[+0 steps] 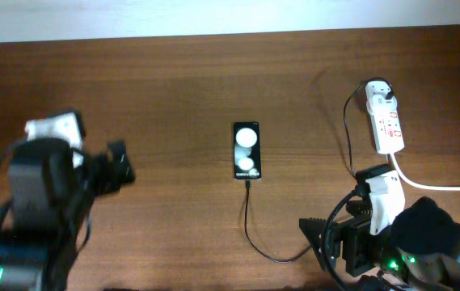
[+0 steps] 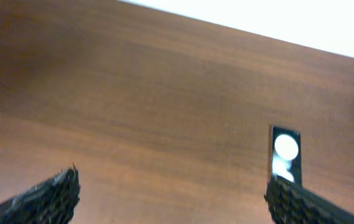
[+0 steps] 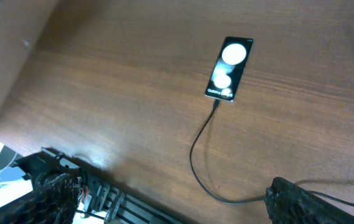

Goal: Plug charger to phone and switch on socket
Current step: 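Retract the left gripper to rest and move the right gripper to the power strip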

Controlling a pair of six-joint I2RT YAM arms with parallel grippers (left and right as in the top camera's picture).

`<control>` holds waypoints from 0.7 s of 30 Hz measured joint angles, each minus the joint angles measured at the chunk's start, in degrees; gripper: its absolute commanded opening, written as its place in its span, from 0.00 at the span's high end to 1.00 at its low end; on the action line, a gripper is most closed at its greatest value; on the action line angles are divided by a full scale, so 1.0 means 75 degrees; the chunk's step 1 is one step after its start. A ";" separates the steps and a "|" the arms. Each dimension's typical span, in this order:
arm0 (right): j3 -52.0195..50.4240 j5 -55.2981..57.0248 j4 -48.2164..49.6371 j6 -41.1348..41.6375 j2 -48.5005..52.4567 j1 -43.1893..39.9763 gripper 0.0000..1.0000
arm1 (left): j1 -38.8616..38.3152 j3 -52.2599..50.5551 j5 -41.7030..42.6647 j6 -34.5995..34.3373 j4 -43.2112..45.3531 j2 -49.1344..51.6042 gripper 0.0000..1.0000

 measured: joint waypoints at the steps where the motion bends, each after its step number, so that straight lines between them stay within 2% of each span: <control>1: 0.0000 0.0000 0.0000 0.0000 -0.0003 0.0000 0.01 | 0.0000 0.0003 -0.0163 0.0003 -0.0312 -0.0469 0.01; 8: 0.0000 0.0111 -0.0006 0.0000 -0.0003 0.0000 0.01 | 0.0000 -0.0041 -0.0396 0.0029 -0.3179 -0.2232 0.01; 17: 0.0000 0.0845 0.0073 -0.0003 -0.0003 0.0000 0.01 | 0.0000 -0.0003 -0.0396 0.0029 -0.3238 -0.5834 0.01; 19: 0.0000 0.1466 0.0740 -0.0003 -0.0003 0.0000 0.01 | 0.0000 -0.0003 -0.0396 0.0029 -0.3244 -0.6245 0.01; 21: 0.0000 0.2095 0.1731 0.0000 -0.0003 0.0000 0.34 | 0.0000 -0.0003 -0.0396 0.0029 -0.3241 -0.6324 0.01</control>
